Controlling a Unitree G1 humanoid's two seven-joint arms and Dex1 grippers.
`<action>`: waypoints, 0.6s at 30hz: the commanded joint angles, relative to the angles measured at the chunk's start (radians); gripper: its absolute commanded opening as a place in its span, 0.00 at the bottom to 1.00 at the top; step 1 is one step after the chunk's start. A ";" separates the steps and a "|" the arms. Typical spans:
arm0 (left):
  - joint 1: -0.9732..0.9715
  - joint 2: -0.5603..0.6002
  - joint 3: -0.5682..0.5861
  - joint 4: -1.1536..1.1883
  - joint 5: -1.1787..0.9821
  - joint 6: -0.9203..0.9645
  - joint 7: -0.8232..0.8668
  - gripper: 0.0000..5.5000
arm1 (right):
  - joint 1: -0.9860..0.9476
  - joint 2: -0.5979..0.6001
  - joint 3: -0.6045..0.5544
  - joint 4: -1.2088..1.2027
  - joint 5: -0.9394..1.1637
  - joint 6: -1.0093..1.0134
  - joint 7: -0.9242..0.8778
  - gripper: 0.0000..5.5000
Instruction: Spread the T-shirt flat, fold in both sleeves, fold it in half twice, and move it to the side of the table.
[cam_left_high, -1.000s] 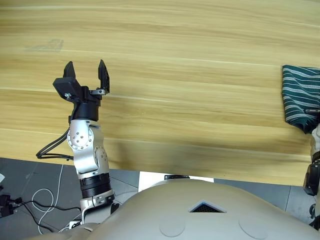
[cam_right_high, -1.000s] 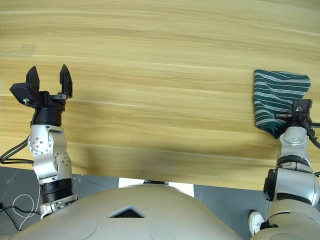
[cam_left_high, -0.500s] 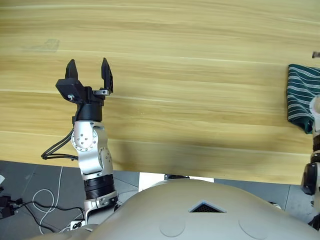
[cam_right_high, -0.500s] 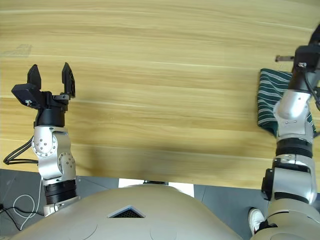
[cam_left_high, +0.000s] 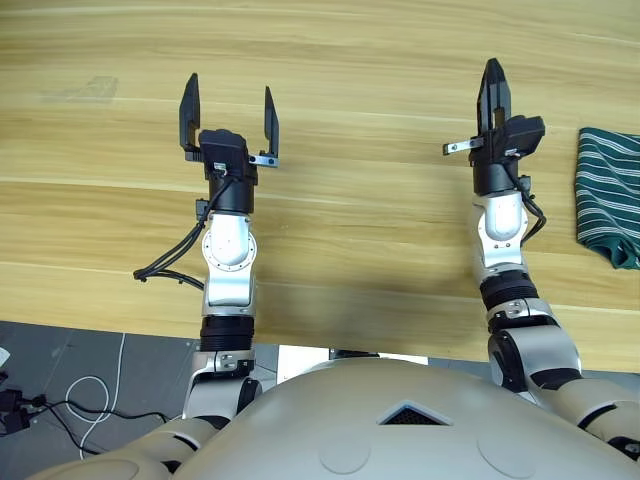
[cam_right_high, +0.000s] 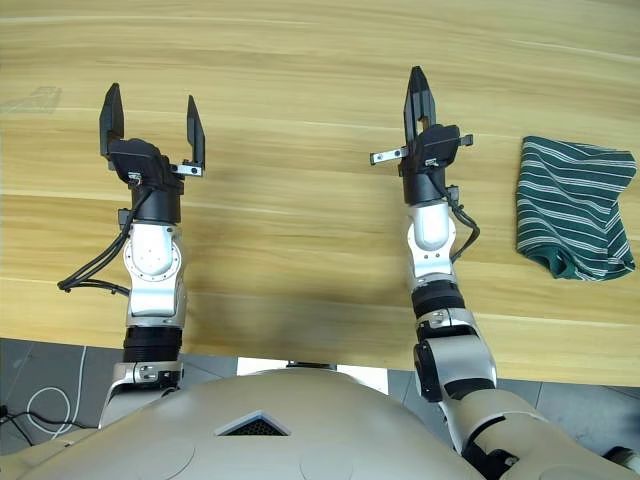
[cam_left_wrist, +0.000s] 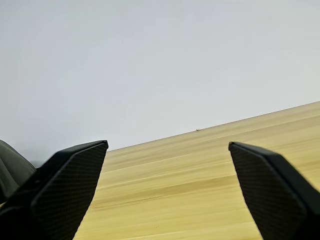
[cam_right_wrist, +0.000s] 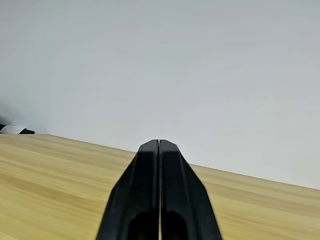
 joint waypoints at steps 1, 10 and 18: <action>0.016 0.008 -0.016 0.017 0.017 -0.013 0.002 0.82 | 0.018 0.015 -0.015 -0.029 0.001 0.029 0.027 0.01; 0.041 0.006 -0.032 0.002 0.022 -0.025 0.010 0.82 | 0.057 0.035 -0.030 -0.077 0.003 0.049 0.067 0.23; 0.038 0.010 -0.033 0.006 0.026 -0.030 0.027 0.82 | 0.055 0.037 -0.048 -0.074 -0.044 0.049 0.046 0.44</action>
